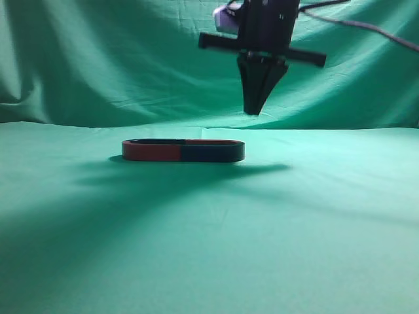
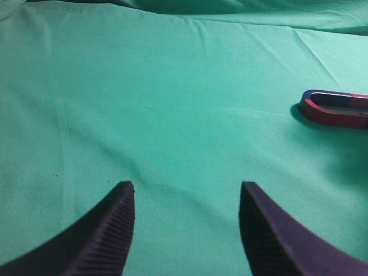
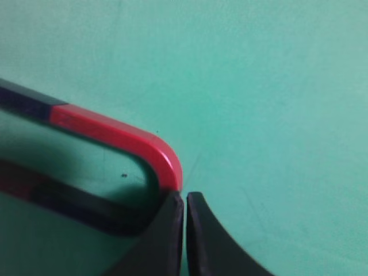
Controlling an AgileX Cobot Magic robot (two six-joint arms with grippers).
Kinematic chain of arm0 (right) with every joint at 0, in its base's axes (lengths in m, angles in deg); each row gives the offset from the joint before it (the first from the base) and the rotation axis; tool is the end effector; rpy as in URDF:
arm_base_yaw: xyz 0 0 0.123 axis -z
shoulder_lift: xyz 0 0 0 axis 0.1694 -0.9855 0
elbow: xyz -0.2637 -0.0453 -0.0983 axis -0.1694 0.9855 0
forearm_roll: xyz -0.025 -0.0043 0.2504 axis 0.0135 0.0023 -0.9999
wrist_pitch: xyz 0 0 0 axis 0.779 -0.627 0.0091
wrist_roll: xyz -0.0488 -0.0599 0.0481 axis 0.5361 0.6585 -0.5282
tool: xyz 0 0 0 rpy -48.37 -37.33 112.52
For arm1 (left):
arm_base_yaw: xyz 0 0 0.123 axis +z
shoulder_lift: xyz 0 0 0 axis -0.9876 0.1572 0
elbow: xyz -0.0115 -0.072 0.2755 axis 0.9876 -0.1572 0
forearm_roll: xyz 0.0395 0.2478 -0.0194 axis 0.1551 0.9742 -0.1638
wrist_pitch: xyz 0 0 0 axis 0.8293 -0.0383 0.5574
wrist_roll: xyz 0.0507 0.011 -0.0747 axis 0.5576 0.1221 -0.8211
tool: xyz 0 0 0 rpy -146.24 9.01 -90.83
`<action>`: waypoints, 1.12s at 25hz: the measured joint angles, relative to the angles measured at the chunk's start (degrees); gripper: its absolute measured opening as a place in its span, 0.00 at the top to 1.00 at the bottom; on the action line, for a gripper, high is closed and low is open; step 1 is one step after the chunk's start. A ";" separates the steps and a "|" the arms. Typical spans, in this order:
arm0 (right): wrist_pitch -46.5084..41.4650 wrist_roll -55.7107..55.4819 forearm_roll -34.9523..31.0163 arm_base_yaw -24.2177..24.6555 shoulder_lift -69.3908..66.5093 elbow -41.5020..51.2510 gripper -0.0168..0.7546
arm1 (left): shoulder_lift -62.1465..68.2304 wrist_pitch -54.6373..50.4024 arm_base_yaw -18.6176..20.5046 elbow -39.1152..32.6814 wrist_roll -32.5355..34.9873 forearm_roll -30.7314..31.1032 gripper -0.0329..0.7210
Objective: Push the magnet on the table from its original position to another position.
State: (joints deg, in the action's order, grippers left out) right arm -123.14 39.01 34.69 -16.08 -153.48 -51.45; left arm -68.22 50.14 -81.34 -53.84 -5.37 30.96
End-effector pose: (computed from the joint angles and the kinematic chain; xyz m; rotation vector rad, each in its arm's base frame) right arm 0.4156 0.2121 0.2150 -0.4843 2.8999 0.2491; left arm 0.0528 -0.0022 0.1774 -0.0608 1.8324 -0.0860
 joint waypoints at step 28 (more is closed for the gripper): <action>-4.43 -5.42 11.67 0.00 57.54 30.43 0.98 | 0.00 0.00 0.00 0.00 0.00 0.00 0.46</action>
State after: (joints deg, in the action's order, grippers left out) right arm -127.57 33.59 46.36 -16.08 -95.94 -21.02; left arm -68.22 50.14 -81.34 -53.84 -5.37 30.96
